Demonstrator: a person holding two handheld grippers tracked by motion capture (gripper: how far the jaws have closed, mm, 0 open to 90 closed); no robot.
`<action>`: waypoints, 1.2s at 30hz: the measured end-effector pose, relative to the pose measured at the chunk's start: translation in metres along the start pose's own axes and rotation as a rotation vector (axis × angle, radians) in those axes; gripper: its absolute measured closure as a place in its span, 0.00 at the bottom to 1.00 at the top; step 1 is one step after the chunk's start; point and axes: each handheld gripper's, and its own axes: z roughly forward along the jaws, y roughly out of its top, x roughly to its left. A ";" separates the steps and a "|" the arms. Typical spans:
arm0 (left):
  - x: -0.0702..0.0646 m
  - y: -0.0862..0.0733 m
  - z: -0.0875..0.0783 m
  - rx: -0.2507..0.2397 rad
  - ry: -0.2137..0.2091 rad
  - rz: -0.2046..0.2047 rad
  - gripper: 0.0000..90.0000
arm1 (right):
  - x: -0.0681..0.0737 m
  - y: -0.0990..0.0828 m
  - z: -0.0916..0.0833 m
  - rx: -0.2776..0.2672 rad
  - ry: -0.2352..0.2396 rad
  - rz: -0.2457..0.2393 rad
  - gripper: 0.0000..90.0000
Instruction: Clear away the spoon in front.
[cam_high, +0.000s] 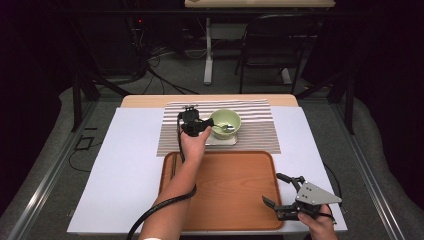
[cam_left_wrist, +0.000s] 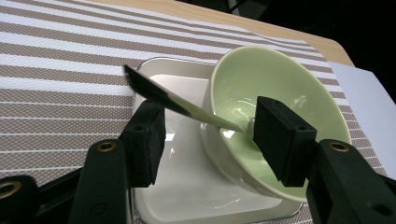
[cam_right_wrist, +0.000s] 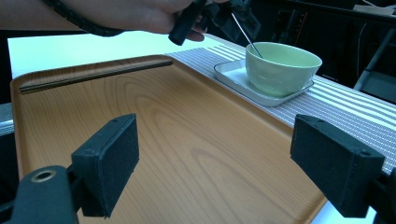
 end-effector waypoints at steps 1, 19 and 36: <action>-0.001 0.000 0.002 0.003 0.009 0.005 0.49 | 0.000 0.000 0.000 -0.001 0.001 0.000 0.17; -0.006 -0.008 0.030 0.016 0.020 0.005 0.49 | 0.000 0.000 0.000 -0.003 0.003 0.003 0.17; -0.010 -0.011 0.043 0.034 0.039 0.007 0.47 | 0.000 0.000 0.000 -0.007 0.006 0.008 0.17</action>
